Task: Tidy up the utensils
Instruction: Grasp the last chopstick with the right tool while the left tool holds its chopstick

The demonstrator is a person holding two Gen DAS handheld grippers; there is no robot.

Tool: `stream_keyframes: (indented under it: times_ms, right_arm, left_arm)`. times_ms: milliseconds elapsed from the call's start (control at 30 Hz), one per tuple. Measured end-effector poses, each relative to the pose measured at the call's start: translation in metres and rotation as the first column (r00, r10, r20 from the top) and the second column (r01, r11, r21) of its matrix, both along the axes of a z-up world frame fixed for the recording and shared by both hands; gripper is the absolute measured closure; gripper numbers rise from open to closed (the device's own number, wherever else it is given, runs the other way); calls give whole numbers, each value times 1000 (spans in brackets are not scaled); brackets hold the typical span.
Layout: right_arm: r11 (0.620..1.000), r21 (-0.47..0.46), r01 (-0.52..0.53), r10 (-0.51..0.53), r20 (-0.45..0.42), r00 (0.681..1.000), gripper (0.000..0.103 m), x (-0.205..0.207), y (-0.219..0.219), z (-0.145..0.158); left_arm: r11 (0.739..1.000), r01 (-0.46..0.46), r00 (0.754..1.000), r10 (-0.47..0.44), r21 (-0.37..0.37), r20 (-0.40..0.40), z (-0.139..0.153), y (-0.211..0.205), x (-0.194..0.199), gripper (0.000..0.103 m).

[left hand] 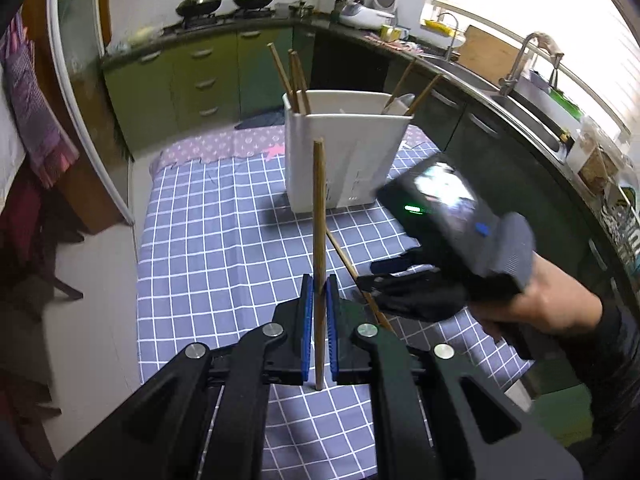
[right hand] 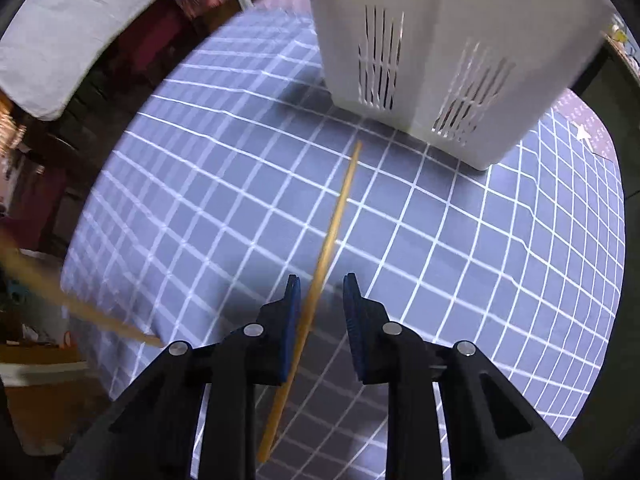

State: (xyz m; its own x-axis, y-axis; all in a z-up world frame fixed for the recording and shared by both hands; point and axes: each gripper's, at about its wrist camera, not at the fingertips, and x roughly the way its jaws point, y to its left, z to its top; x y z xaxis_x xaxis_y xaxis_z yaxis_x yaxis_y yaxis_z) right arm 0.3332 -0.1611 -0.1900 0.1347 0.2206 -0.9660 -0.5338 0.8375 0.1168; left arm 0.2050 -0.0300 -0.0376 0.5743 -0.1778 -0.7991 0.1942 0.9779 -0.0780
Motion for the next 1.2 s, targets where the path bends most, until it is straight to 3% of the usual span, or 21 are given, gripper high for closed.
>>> stream_keyframes:
  times_ms: [333,433,633,867,1033,1200]
  right_arm:
    - [998,-64,3,-3,-12,1000,80,21,23,-10]
    - [997,-82,-5,5,8,1000,93,19,27,-9]
    - [1000,-23,3,-2,29,1000,96,10,28,-6]
    - [988,151,33,-54,135,989,96,-16,-14,48]
    - [963,266,45,-122,281,952,96,-55,-59,98]
    - [939,337,63,-199,386,901,96,-98,-101,126]
  left_arm:
    - [1000,19,999,-19,21,32,-1,1,-5,97]
    - [1000,21,999,-22,22,33,-1,1,-6,96]
    - [999,25,999,-26,25,38,-1,-2,-6,96]
    - [998,40,998,-42,39,50,0,-7,-9,97]
    - [998,52,997,-55,47,60,0,-12,-12,97]
    - [997,64,995,-67,50,72,-1,-14,-15,97]
